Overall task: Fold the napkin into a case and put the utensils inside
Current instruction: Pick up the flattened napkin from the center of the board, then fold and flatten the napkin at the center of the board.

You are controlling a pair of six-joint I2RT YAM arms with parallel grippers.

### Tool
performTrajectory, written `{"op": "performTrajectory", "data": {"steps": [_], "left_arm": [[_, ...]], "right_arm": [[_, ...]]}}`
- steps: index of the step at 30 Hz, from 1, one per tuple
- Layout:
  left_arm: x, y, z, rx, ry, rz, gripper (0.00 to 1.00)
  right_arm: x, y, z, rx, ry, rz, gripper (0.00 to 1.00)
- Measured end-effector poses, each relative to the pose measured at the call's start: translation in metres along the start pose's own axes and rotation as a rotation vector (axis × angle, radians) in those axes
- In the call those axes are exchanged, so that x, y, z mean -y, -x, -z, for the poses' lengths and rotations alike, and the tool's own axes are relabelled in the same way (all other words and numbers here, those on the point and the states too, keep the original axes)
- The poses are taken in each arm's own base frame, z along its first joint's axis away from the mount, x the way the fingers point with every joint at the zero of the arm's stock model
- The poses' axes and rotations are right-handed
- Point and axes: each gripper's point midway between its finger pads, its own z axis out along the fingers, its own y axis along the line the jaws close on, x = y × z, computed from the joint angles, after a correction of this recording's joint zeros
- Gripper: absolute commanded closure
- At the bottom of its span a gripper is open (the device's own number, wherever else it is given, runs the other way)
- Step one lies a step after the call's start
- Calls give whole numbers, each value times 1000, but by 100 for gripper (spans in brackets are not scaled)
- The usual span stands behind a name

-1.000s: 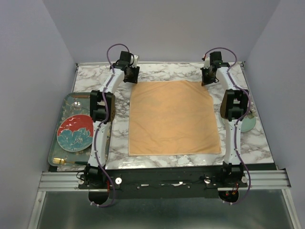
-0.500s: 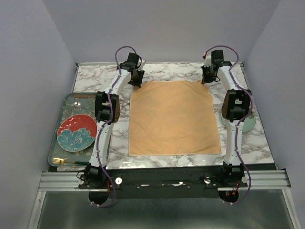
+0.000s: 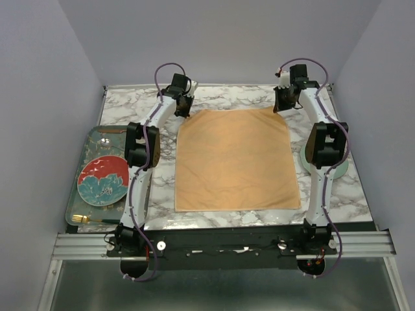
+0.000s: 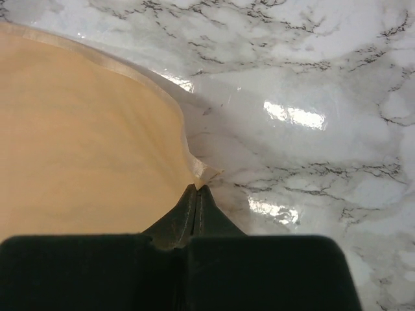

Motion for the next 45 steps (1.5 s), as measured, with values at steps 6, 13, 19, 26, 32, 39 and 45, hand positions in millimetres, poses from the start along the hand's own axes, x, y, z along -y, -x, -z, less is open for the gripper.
{"op": "performTrajectory", "data": {"steps": [6, 13, 19, 26, 32, 39, 45], "left_arm": [[4, 13, 43, 87, -11, -32, 100], [12, 38, 101, 228, -39, -71, 100], [30, 0, 115, 191, -125, -87, 100], [44, -68, 144, 106, -184, -124, 100], [53, -111, 173, 75, -226, -159, 100], [79, -181, 193, -7, -291, -208, 100], [112, -228, 206, -64, -353, -309, 100]], "right_arm": [[-8, 6, 32, 31, 4, 35, 99], [-17, 4, 52, 45, 23, 57, 99], [-28, -25, 68, -1, 57, 86, 99], [-43, -63, 111, -33, 73, 167, 99], [-53, -120, 132, -109, 92, 220, 99], [-56, -212, 140, -262, 111, 269, 99], [-56, -259, 142, -339, 111, 299, 99]]}}
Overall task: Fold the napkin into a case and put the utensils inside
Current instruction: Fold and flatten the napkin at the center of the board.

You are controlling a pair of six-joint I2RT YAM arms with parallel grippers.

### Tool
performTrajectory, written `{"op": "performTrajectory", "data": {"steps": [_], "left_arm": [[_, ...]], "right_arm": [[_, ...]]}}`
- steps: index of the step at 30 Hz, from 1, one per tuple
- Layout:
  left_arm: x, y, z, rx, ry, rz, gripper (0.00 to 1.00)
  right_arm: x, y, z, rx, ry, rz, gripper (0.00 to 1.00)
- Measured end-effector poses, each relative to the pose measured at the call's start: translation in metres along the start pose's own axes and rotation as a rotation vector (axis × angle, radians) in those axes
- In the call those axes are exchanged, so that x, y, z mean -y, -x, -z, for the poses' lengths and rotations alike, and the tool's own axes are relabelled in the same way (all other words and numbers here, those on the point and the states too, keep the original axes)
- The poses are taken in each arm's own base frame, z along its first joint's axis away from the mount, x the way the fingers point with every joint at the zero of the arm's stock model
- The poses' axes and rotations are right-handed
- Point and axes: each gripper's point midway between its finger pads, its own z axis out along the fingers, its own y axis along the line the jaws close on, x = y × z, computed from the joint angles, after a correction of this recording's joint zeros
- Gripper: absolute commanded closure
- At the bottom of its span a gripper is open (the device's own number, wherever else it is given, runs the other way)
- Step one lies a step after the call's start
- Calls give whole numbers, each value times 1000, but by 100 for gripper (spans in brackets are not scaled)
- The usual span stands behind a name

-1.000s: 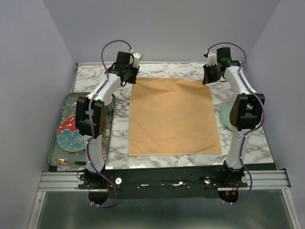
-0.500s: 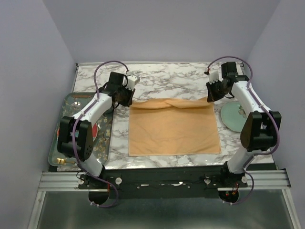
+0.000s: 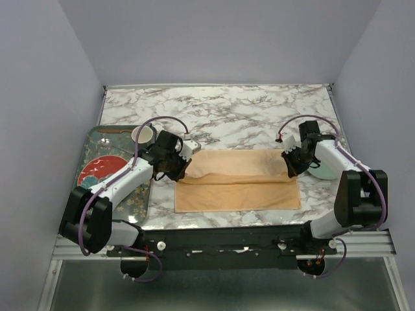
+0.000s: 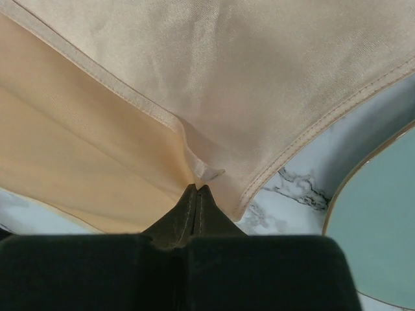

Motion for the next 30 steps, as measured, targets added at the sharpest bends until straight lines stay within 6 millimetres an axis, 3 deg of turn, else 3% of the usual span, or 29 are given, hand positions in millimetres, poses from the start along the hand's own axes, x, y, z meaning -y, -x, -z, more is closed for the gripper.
{"op": "performTrajectory", "data": {"steps": [5, 8, 9, 11, 12, 15, 16, 21, 25, 27, 30], "left_arm": [[-1, -4, -1, -21, 19, -67, 100], [-1, -14, 0, -36, 21, -121, 100], [3, -20, 0, -41, 14, -156, 100], [11, -33, 1, -51, -2, -243, 91], [15, -38, 2, -56, -12, -275, 81], [26, -53, 2, -70, -43, -408, 64], [29, -59, 4, -80, -55, -456, 62], [29, -59, 15, -86, -58, -550, 46], [29, -48, 19, -55, -56, -576, 43], [29, -47, 18, -54, -57, -578, 43], [28, -44, 13, -70, -64, -573, 43]], "right_arm": [[1, -17, -9, -31, -16, 48, 99], [-1, -25, -13, -43, -6, 90, 80], [-2, -27, -14, -44, -5, 111, 63], [-4, -34, -14, -49, -1, 152, 47], [-4, -36, -14, -49, -2, 178, 40], [-4, -38, -11, -43, -6, 248, 24], [-4, -37, -7, -39, -9, 270, 22], [-10, -29, 14, -11, 14, 329, 18], [-7, 5, 32, 53, 32, 327, 23], [-2, 19, 31, 55, 52, 304, 29], [4, 25, 17, 18, 89, 261, 35]]}}
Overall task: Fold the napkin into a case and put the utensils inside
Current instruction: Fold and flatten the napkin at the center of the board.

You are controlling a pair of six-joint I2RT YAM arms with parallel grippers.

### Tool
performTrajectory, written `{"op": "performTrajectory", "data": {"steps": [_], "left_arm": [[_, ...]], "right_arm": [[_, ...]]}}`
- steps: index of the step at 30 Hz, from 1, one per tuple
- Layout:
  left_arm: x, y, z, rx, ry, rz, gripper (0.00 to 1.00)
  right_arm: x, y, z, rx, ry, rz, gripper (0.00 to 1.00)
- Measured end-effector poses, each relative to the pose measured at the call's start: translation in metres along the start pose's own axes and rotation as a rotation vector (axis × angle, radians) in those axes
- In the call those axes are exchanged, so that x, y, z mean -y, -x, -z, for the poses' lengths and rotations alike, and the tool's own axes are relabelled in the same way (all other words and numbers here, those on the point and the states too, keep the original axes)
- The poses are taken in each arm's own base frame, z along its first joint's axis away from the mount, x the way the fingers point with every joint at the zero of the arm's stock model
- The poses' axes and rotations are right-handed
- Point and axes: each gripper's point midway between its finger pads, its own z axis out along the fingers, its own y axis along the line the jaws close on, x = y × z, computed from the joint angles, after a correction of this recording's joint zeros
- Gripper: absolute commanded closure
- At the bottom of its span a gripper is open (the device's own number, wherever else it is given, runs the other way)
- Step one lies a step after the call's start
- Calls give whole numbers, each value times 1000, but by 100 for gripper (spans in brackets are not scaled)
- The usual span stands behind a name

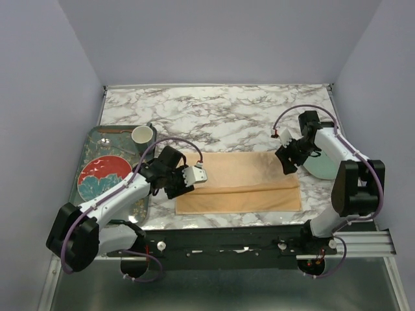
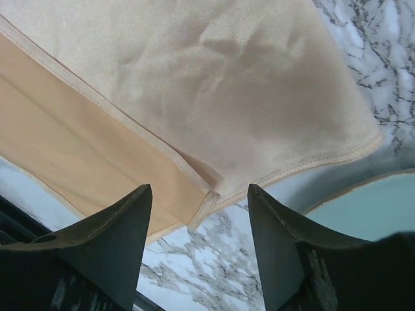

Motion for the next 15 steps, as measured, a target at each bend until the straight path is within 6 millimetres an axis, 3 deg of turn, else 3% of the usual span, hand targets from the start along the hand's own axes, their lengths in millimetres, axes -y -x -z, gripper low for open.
{"op": "performTrajectory", "data": {"steps": [6, 11, 15], "left_arm": [[-11, 11, -9, -6, -6, 19, 43], [-14, 15, -14, -12, -16, 30, 43], [-14, 15, -16, -17, -26, 37, 43]], "right_arm": [[-6, -14, -20, -82, 87, -68, 50], [-14, -22, -23, -118, 125, -87, 57], [-21, -29, -22, -142, 154, -86, 69]]}}
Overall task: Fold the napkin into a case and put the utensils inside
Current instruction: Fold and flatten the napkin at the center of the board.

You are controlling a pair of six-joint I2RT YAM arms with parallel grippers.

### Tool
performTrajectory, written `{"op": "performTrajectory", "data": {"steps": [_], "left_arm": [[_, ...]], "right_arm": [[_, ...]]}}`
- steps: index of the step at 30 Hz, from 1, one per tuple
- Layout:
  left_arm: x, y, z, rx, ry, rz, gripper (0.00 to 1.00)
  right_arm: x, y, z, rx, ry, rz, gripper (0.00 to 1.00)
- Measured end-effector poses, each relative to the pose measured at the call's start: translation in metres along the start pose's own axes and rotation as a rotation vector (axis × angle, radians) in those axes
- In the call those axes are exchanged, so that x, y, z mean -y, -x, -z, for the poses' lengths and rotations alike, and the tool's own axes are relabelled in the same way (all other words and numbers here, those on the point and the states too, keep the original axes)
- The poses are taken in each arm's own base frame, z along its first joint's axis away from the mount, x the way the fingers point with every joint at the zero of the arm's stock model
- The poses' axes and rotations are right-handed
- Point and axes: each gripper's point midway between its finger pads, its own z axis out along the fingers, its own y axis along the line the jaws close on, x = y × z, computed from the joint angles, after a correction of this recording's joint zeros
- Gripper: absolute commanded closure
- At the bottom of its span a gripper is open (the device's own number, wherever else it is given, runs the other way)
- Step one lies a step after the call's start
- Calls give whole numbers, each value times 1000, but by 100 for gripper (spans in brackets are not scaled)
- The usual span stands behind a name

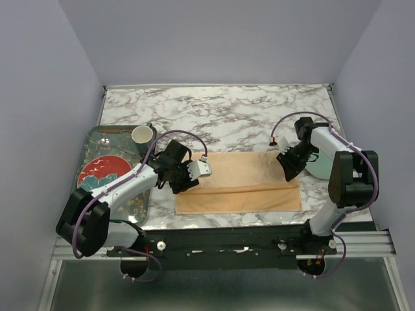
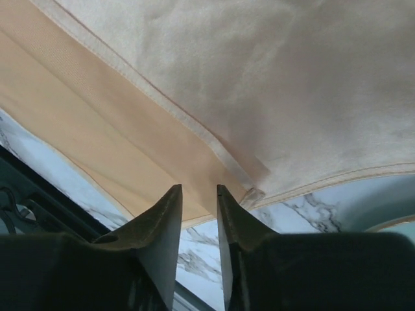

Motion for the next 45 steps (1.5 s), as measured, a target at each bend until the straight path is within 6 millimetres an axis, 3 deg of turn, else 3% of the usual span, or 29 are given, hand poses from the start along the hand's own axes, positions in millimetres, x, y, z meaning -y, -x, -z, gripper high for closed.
{"op": "performTrajectory", "data": {"steps": [5, 9, 13, 20, 27, 36, 45], "left_arm": [[3, 1, -1, 0, -17, 20, 42], [3, 5, 0, 11, -22, 34, 42], [2, 8, -1, 9, -30, 45, 42], [0, 9, -11, -28, -69, 78, 44], [7, 4, -12, -54, -104, 80, 46], [9, 1, -11, -67, -116, 63, 51], [19, -8, -14, -87, -142, 37, 66]], "right_arm": [[-15, -18, -7, -54, 59, -1, 69], [-24, -26, -6, -73, 81, 0, 52], [-23, -20, 3, -45, 64, 8, 38], [4, 15, 22, 24, 5, 26, 37], [11, 9, 2, -37, 51, -3, 37], [6, -1, -4, -71, 67, -13, 44], [-6, -16, -10, -107, 110, -8, 71]]}}
